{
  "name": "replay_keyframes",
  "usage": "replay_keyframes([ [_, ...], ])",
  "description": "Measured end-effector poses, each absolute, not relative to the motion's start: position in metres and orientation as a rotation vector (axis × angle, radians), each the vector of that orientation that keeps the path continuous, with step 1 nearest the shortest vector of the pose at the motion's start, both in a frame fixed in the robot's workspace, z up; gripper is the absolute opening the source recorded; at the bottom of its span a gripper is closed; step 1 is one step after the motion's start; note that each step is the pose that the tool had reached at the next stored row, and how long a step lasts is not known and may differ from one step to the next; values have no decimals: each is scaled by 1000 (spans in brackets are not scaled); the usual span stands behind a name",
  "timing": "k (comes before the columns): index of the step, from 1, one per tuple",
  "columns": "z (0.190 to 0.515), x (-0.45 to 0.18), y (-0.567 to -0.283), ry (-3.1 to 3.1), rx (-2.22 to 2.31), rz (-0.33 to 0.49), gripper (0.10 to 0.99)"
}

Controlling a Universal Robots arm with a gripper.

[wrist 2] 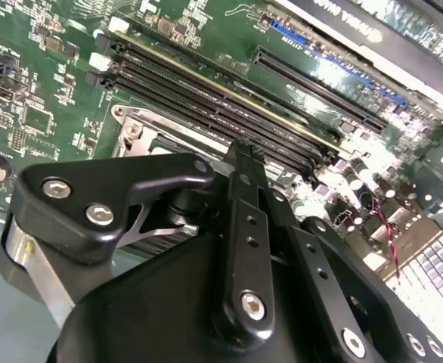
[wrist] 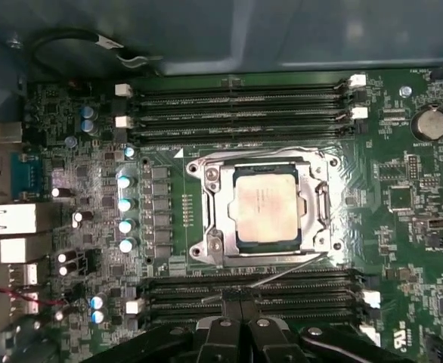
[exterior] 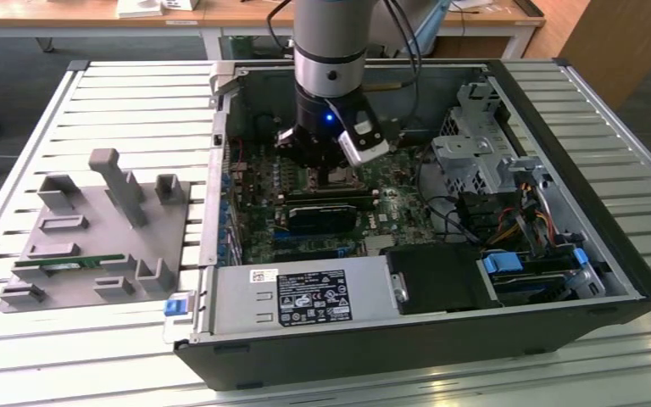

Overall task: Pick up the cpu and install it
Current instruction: 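Install the second cpu locking lever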

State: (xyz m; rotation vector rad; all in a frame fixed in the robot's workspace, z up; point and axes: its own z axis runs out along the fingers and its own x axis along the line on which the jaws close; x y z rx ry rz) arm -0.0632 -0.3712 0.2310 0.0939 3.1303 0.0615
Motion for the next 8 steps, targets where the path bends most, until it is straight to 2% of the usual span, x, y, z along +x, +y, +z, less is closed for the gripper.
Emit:
replay_keyframes([
  [8, 219, -63, -371, 3130, 94, 98, 106],
])
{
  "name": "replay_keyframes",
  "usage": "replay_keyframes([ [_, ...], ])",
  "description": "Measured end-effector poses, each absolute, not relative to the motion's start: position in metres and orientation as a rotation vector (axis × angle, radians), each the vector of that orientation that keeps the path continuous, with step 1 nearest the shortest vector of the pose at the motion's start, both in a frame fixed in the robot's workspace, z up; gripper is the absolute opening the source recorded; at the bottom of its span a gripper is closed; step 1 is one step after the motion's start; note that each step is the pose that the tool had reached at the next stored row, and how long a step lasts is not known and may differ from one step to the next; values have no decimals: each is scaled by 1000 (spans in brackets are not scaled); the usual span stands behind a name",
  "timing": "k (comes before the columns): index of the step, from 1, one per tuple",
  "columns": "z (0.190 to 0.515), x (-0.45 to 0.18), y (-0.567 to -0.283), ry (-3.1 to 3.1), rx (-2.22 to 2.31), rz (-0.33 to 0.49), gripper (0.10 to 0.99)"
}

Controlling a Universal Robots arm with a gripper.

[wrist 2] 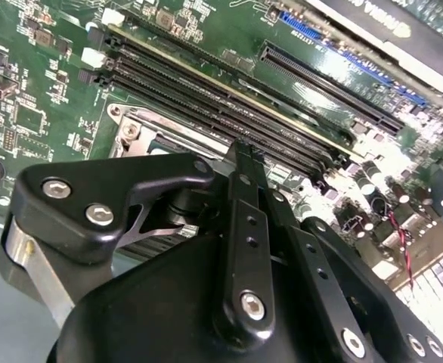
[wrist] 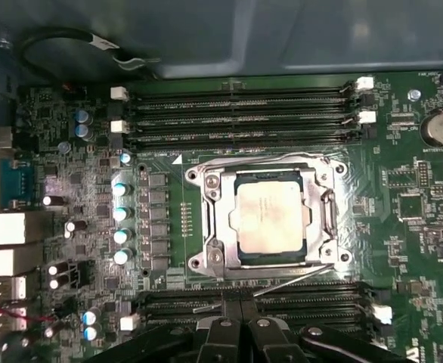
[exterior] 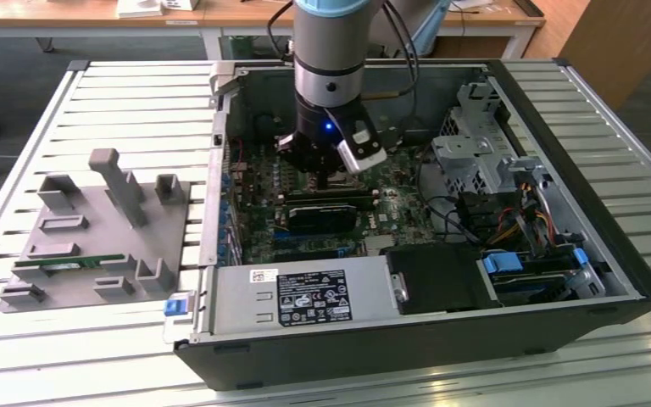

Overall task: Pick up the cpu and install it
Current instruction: 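Install the second cpu locking lever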

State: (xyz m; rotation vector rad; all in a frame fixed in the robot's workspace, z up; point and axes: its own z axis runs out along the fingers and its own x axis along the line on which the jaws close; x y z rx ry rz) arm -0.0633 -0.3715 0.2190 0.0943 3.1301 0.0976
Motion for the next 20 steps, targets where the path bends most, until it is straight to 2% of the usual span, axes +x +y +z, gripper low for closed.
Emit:
replay_keyframes([
  [8, 218, -64, -383, 3127, 95, 211, 106],
  [20, 210, -76, -391, 3125, 95, 243, 106],
])
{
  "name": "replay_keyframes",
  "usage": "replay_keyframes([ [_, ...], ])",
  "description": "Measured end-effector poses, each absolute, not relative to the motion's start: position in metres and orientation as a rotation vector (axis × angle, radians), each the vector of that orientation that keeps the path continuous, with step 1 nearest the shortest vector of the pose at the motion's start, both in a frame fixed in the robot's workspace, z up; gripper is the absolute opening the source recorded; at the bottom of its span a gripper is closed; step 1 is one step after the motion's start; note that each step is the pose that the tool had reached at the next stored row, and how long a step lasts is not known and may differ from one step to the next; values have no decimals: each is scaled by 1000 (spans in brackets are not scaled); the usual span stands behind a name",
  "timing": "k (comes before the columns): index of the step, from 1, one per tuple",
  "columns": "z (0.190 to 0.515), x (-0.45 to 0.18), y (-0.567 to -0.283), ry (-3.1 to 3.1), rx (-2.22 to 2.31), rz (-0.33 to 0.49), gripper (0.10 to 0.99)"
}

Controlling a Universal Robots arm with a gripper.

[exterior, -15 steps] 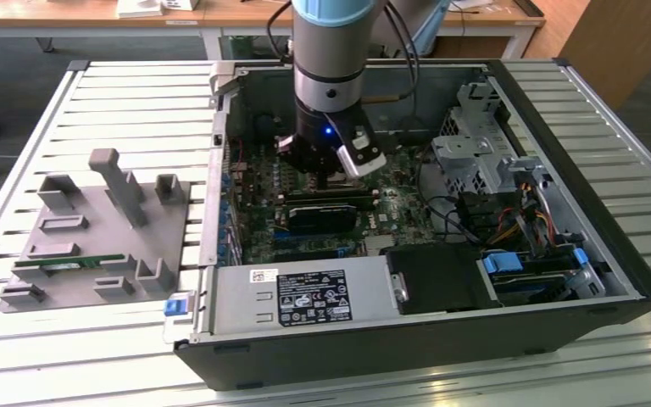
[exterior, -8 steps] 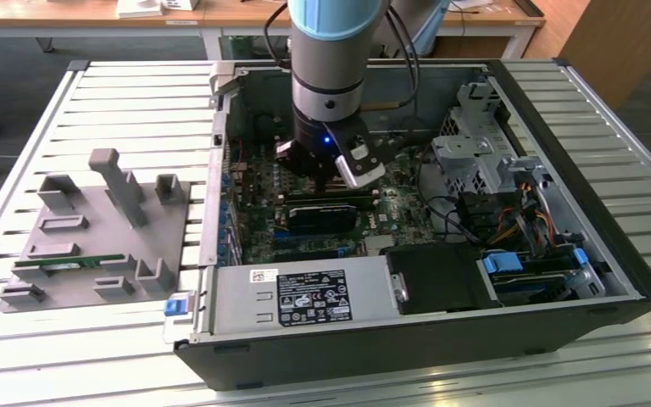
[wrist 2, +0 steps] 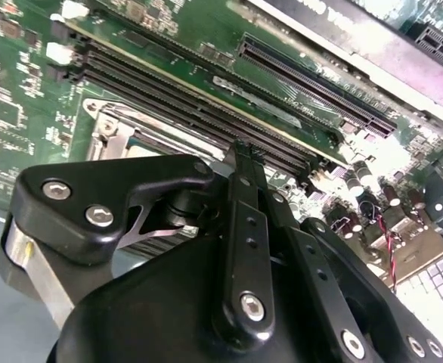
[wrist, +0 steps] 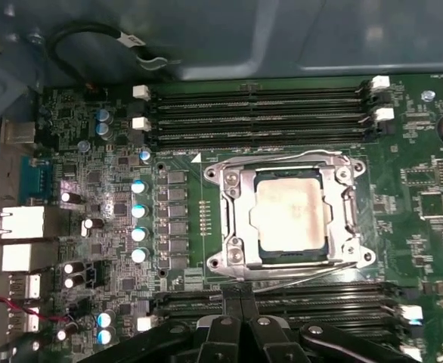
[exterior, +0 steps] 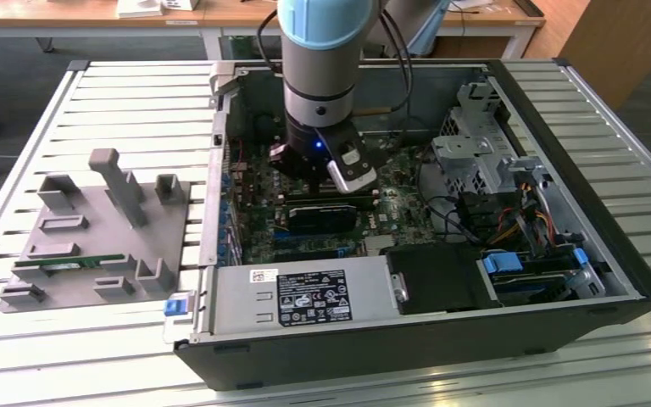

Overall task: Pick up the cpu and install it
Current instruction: 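Install the second cpu locking lever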

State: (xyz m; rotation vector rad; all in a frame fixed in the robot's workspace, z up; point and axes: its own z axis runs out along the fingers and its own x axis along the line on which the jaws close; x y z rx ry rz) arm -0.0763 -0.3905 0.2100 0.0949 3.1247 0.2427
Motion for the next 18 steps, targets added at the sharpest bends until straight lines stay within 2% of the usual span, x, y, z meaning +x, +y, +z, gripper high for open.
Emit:
replay_keyframes([
  [18, 198, -81, -389, 3119, 95, 325, 106],
])
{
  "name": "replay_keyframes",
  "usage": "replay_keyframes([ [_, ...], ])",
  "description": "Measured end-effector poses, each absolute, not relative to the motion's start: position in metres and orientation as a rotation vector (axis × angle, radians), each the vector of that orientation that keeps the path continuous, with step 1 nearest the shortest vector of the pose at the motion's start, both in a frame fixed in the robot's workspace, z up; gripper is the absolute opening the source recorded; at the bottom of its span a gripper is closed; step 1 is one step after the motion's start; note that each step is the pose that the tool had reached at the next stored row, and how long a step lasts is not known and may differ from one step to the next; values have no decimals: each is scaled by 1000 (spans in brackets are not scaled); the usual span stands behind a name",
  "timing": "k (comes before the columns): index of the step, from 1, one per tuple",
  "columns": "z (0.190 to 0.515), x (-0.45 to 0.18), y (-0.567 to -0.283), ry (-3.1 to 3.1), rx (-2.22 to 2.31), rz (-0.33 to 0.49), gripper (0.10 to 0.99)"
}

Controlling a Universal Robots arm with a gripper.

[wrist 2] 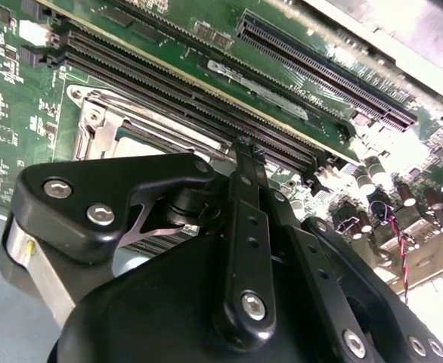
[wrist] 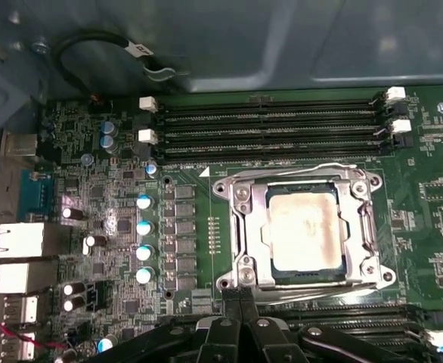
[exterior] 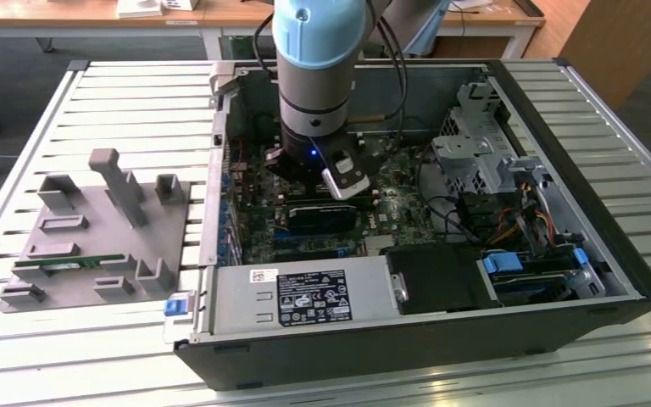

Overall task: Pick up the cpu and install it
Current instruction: 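Install the second cpu locking lever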

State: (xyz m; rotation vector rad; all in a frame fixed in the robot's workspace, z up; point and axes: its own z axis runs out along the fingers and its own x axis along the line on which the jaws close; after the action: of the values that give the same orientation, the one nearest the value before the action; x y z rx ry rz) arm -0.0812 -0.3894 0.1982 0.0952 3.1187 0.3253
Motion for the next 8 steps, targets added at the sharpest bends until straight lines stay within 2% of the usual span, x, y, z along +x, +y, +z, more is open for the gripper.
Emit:
replay_keyframes([
  [8, 196, -85, -383, 3118, 95, 337, 106],
])
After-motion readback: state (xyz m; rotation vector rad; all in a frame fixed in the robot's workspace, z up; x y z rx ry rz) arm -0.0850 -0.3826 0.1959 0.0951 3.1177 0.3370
